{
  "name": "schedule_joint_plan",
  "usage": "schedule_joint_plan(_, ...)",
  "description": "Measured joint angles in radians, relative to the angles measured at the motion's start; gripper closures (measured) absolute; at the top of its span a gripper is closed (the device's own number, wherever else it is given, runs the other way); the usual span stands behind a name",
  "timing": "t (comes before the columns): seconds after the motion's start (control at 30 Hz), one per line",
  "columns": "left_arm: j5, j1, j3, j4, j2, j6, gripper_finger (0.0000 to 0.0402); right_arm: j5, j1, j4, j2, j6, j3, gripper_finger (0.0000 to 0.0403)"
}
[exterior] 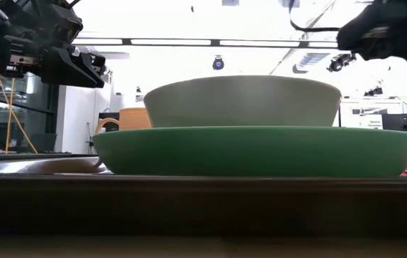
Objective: Set up tray
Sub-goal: Put the yellow table knife on the right of the blue fork on the brown serving tray
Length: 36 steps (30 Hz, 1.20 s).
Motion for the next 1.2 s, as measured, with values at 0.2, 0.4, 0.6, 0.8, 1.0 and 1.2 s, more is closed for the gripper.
schedule_joint_plan(0.2,0.0,0.0,0.0,0.0,0.0,0.0,0.0289,-0.048,0.078,-0.002,0.0,0.066,0.0,0.0336)
schedule_joint_plan(0.4,0.0,0.0,0.0,0.001,0.0,0.0,0.0289,-0.092,0.151,-0.002,0.0,0.123,0.0,0.0336)
schedule_joint_plan(0.6,0.0,0.0,0.0,0.001,0.0,-0.008,0.0289,-0.152,0.216,0.007,0.002,0.168,0.0,0.0336)
schedule_joint_plan(0.8,0.0,0.0,0.0,0.001,0.0,-0.008,0.0289,-0.212,0.254,0.03,0.02,0.194,0.0,0.0336)
schedule_joint_plan(1.0,0.0,0.0,0.0,0.002,0.0,-0.008,0.0289,-0.218,0.271,0.062,0.024,0.211,0.0,0.0336)
schedule_joint_plan(1.2,0.0,0.0,0.0,0.002,0.0,-0.008,0.0289,-0.228,0.273,0.077,0.046,0.216,-0.002,0.0336)
